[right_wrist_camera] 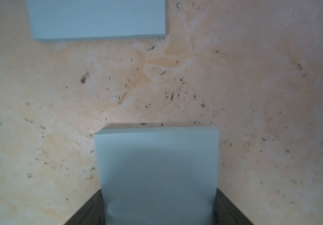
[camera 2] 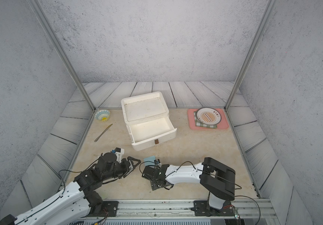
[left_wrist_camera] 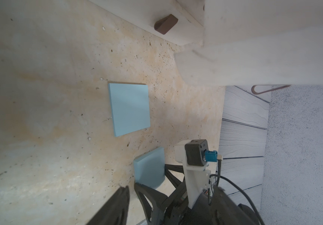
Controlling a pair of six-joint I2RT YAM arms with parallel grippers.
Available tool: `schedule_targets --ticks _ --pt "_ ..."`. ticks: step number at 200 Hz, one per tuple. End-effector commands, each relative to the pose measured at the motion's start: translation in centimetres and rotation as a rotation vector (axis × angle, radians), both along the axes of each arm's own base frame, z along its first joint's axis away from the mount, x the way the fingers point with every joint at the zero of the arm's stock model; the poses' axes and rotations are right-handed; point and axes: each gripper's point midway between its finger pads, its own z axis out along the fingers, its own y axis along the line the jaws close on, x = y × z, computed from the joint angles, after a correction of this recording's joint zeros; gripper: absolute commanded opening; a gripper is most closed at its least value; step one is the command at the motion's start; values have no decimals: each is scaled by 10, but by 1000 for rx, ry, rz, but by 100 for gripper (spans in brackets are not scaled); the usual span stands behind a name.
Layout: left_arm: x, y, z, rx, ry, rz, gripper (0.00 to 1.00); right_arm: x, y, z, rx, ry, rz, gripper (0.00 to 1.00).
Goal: Please put the sticky notes in the drawer by color
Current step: Pick up the sticky notes from the center of the board.
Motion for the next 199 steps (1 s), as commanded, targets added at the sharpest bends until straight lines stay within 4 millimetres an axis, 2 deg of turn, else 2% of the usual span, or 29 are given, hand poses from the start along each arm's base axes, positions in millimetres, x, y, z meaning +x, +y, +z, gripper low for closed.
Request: schedule_targets --ticks 1,33,60,81,99,120,141,173,199 --pt "2 3 6 7 -28 0 71 -5 -10 -1 -45 20 16 77" --pt "2 1 5 17 -27 -14 70 1 -21 25 -37 -44 36 76" --pt "2 -9 7 4 -23 -59 71 5 -21 60 32 -99 72 76" --pt "1 -28 14 -51 -24 -138 71 5 -14 86 114 -135 127 76" --pt "-2 -50 30 -112 -44 -254 71 2 -11 102 168 -155 183 76" --pt "-11 -71 44 -138 -45 -407 71 2 -17 115 192 -184 208 76" --pt "-19 -82 43 -162 -25 -498 71 2 -24 127 208 -214 221 76" --pt "-30 -90 42 -202 6 -591 69 3 -25 147 279 -257 221 77" --pt "-38 -90 48 -216 10 -617 68 0 -20 154 333 -252 227 76"
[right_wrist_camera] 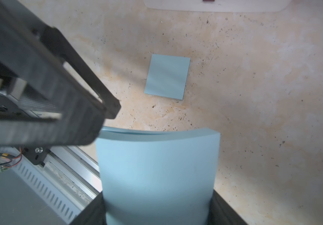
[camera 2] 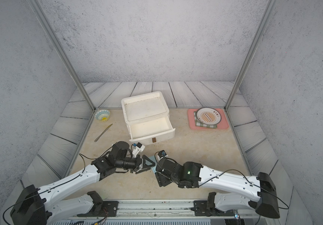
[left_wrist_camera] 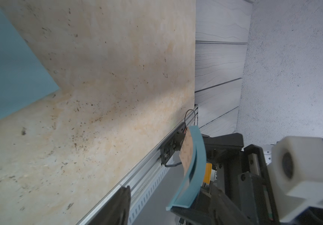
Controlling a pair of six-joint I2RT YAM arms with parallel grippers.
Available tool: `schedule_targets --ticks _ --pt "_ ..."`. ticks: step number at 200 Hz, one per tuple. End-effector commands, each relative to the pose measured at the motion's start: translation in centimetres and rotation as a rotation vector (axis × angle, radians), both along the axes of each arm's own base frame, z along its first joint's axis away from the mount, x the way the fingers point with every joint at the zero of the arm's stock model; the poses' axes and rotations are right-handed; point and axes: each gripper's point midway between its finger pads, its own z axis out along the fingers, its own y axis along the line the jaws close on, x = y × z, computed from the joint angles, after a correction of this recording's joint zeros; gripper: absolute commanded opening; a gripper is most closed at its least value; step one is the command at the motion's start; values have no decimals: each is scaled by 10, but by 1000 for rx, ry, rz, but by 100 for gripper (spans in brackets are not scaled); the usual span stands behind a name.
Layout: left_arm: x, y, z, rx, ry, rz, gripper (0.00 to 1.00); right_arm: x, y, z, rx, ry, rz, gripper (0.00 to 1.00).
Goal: Please put the sticky notes in the drawer by color
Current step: Pick up the sticky notes from the center of the board, then place the sticky notes in the drawer.
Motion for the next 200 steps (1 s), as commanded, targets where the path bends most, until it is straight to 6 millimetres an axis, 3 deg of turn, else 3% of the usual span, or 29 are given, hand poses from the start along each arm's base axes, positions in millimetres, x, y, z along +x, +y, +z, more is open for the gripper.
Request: schedule_targets --ticks 1,54,96,155,165,180,200 --pt "-13 -6 24 -76 -45 -89 68 0 1 10 42 -21 14 77" --pt "-25 3 41 -109 -51 -87 67 -10 22 14 64 29 100 76" --pt "-31 8 33 -100 -25 -75 66 -15 35 21 96 58 136 76" --pt "-34 12 32 -94 -25 -67 62 -15 37 38 160 35 142 76" --pt "-34 11 33 -97 -24 -65 57 -16 38 38 163 41 145 76" --pt "-33 11 34 -101 -23 -65 38 -16 41 39 176 43 151 75" --pt "-33 10 34 -106 -21 -66 23 -16 45 41 190 41 155 76"
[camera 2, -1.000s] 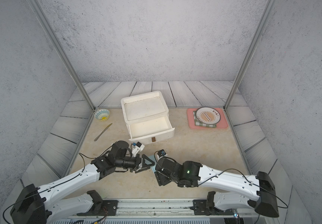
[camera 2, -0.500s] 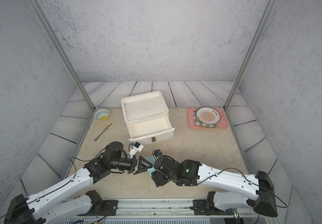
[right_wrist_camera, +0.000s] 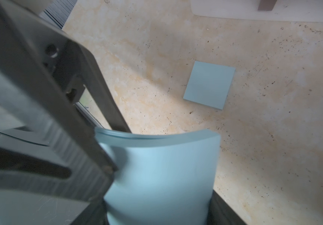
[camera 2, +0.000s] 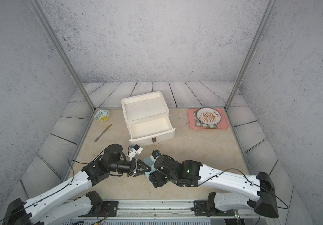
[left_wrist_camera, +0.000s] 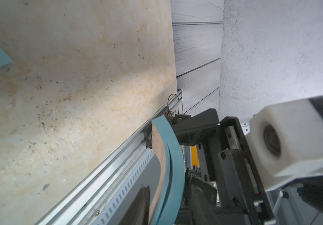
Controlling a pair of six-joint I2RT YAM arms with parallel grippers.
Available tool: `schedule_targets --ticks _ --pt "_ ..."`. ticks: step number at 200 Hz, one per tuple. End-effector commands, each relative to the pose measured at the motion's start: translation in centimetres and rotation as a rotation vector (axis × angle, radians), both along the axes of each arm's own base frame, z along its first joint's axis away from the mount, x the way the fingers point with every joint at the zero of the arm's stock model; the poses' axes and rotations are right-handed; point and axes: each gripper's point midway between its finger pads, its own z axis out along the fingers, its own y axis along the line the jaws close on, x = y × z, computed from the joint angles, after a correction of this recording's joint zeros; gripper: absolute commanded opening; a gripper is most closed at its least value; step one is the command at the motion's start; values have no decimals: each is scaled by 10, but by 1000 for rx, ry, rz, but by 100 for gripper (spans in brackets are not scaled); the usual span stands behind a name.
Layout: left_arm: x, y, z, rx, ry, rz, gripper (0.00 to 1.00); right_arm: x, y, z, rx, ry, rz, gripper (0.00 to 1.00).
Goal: Please put the sticky notes in the drawer by color
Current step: Place the sticky notes in the drawer.
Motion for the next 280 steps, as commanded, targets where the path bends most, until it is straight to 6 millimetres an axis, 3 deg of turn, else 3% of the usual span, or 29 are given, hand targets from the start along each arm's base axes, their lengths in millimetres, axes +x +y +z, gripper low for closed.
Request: schedule_targets --ticks 1,30,45,65,92,115,138,156,168,190,229,251,280 --pt "-3 -1 2 -13 -8 -15 23 0 9 23 83 -18 18 76" --pt "-2 0 3 -12 -6 -7 7 4 4 24 64 -39 -3 76" --pt "-2 0 8 -16 -13 -5 0 8 -5 26 56 -57 -33 82" --pt "2 2 22 -15 -49 15 0 15 -21 34 60 -100 -100 90" --pt "12 11 61 -1 -143 39 0 30 -57 49 100 -187 -244 92" --pt "30 22 108 19 -248 76 0 38 -94 58 173 -247 -376 93" --pt "59 35 151 57 -360 147 0 38 -122 56 206 -268 -445 93" --pt "93 43 169 114 -432 220 2 35 -135 47 173 -256 -464 93" --pt "119 45 170 178 -455 271 2 33 -134 40 156 -243 -456 93" --pt "158 31 165 212 -472 281 2 31 -122 28 128 -213 -420 93" --pt "207 14 133 275 -486 295 2 29 -96 12 88 -178 -355 93" --pt "222 12 117 333 -516 285 2 29 -86 8 93 -174 -339 94" --pt "228 12 101 363 -520 277 3 32 -83 4 75 -185 -337 94"
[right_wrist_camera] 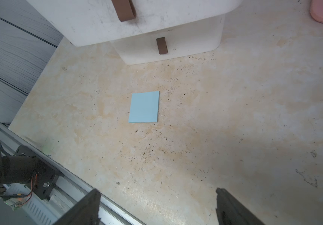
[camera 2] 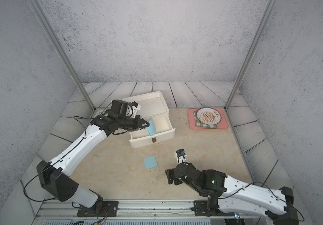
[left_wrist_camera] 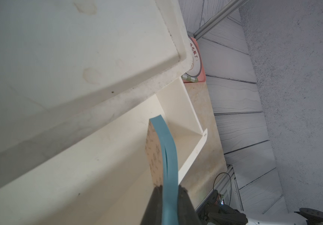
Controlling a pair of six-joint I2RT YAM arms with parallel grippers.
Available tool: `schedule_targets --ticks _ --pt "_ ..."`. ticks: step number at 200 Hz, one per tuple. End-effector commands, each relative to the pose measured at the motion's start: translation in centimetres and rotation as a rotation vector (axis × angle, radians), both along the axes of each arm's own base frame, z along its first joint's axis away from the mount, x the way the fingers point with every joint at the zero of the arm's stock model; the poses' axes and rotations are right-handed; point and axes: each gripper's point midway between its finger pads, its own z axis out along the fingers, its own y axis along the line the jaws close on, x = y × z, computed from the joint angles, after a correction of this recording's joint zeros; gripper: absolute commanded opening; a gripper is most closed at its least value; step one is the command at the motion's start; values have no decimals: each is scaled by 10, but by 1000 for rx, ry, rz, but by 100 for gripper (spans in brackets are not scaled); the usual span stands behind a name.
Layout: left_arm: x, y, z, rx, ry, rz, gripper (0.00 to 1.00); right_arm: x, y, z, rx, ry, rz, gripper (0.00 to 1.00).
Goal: Please put the sticky notes in the drawer by color
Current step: Place the sticky notes in the drawer.
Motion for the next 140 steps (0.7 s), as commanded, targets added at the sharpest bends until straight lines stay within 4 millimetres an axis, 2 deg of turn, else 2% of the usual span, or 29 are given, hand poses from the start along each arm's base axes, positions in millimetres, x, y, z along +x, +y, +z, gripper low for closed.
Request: schedule_targets --ticks 1,44,54,66,87,120,140 --pt "9 4 14 14 -109 -3 3 2 8 2 7 -15 16 94" --pt "8 11 0 66 -114 0 15 5 18 0 -13 -14 30 94" --pt "7 12 -2 75 -112 -8 27 4 23 -2 -10 -9 41 94" --pt "6 13 -2 87 -109 -17 48 4 27 -5 -18 -1 50 94" --pt "1 23 5 114 -121 -10 65 5 38 -13 -42 15 64 95" --pt "-9 61 20 174 -178 76 76 19 62 -36 -96 23 59 99" --pt "-21 87 22 184 -185 129 76 33 73 -49 -143 10 7 99"
